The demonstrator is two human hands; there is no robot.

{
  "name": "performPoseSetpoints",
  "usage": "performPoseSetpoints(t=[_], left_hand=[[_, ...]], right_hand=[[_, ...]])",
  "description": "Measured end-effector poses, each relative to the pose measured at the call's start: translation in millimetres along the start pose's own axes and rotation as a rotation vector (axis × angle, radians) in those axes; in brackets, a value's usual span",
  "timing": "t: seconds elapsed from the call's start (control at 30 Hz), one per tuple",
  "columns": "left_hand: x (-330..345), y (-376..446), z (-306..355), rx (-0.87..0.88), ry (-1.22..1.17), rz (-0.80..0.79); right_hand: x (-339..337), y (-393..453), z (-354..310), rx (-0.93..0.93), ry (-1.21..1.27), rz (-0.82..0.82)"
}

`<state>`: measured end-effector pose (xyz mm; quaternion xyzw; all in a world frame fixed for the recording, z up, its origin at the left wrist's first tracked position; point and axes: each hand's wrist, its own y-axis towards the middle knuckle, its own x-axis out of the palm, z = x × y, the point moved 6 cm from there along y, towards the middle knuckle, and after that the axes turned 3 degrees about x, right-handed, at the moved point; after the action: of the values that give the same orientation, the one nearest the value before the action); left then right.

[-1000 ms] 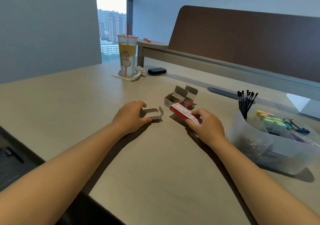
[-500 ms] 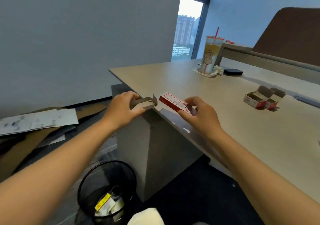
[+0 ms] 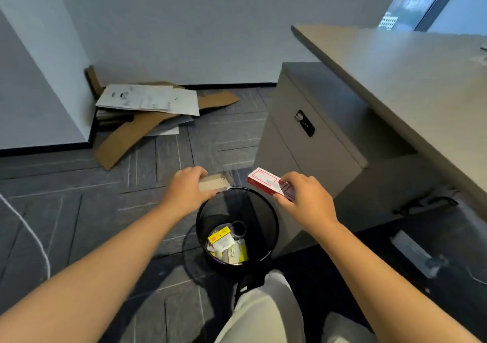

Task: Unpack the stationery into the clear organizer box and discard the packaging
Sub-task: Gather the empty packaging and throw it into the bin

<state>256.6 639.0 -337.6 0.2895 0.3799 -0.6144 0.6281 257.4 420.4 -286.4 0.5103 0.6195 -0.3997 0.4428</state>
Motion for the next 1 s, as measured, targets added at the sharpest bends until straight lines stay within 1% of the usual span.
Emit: performPoseSetpoints(t=[0.13,0.27,0.43,0.6,0.77,0.87,1.0], left_hand=[[61,22,-24,-0.050,0.018,-0.115],[105,43,-33,-0.067,0.053,-0.186],[144,56,-42,-0.057,0.107,-0.315],[150,57,-60,-0.080,0.081,-0.329],[138,52,-73,-0.116,0.093,-0.320],[131,52,-73,-0.118,0.101,-0.307],[123,52,-59,-0.063,0.130,-0.324]], right_hand=[[56,17,31,0.077,-0.015,-0.129],[98,29,52,0.124,-0.023,-0.244],[135,46,60,0.125,0.006,-0.308],[171,62,49,0.090,-0.027,-0.353],[196,77,33,0.016,0.065,-0.380],[199,79,31,-0.019,0.064,-0.417],[188,72,37,-0.043,-0.026,-0.446]])
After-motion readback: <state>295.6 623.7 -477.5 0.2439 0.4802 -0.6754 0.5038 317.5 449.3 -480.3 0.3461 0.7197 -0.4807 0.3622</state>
